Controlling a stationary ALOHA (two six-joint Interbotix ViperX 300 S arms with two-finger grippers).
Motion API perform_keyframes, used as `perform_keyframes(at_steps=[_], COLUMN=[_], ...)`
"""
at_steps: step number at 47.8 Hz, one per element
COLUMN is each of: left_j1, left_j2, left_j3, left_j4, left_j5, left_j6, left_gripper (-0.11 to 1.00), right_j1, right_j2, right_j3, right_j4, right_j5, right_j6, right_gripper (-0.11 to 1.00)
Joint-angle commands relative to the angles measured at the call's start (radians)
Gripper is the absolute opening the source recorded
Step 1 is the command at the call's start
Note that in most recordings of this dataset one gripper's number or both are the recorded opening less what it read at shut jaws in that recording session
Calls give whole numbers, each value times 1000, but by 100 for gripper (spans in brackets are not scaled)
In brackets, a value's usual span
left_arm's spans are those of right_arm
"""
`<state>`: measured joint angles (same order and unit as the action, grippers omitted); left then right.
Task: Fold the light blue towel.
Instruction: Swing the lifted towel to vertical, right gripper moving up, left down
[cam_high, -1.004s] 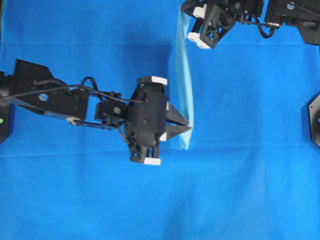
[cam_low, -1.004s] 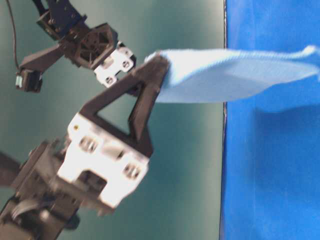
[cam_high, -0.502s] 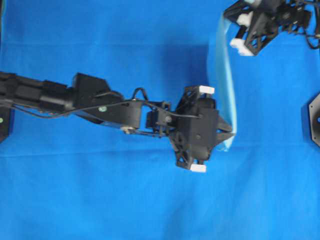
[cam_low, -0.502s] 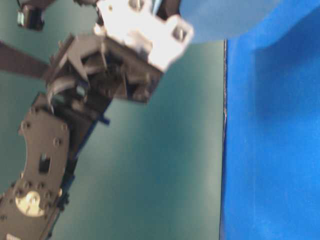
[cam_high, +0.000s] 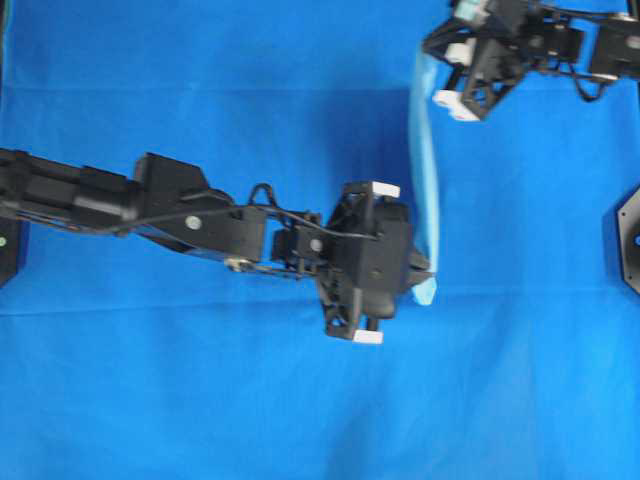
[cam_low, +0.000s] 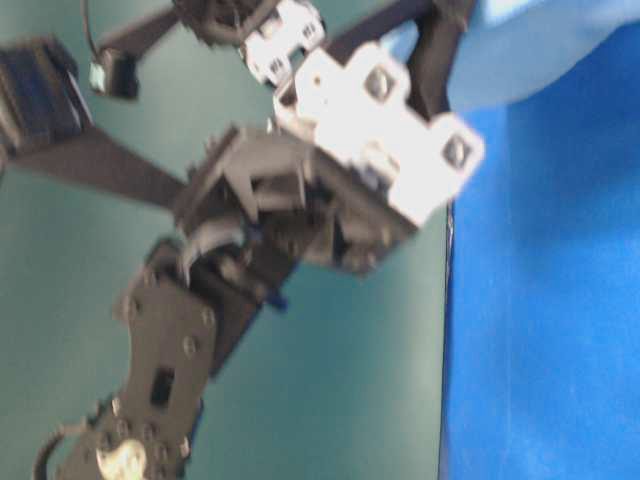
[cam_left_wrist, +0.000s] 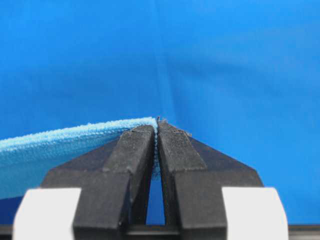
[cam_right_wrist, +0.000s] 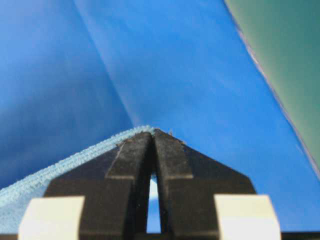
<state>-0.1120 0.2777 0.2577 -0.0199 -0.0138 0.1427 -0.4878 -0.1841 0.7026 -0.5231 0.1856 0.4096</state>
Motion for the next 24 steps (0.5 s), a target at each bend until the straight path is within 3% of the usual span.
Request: perform_keyframes(at_steps=[1, 14, 24], left_j1=[-41, -49, -49], left_j2=[-69, -150, -170], left_j3=[49, 236, 287], left_j4=[-3, -3, -3], left_j5=[-31, -44, -49], left_j6=[-11, -78, -83], left_gripper=[2, 2, 2], right_j1=[-21, 20, 20], right_j2=[49, 164, 193], right_j3=[-64, -173, -184], right_j4=[0, 0, 2], right_j5=[-49, -77, -78], right_j6=[2, 0, 0], right_gripper=[1, 1, 1])
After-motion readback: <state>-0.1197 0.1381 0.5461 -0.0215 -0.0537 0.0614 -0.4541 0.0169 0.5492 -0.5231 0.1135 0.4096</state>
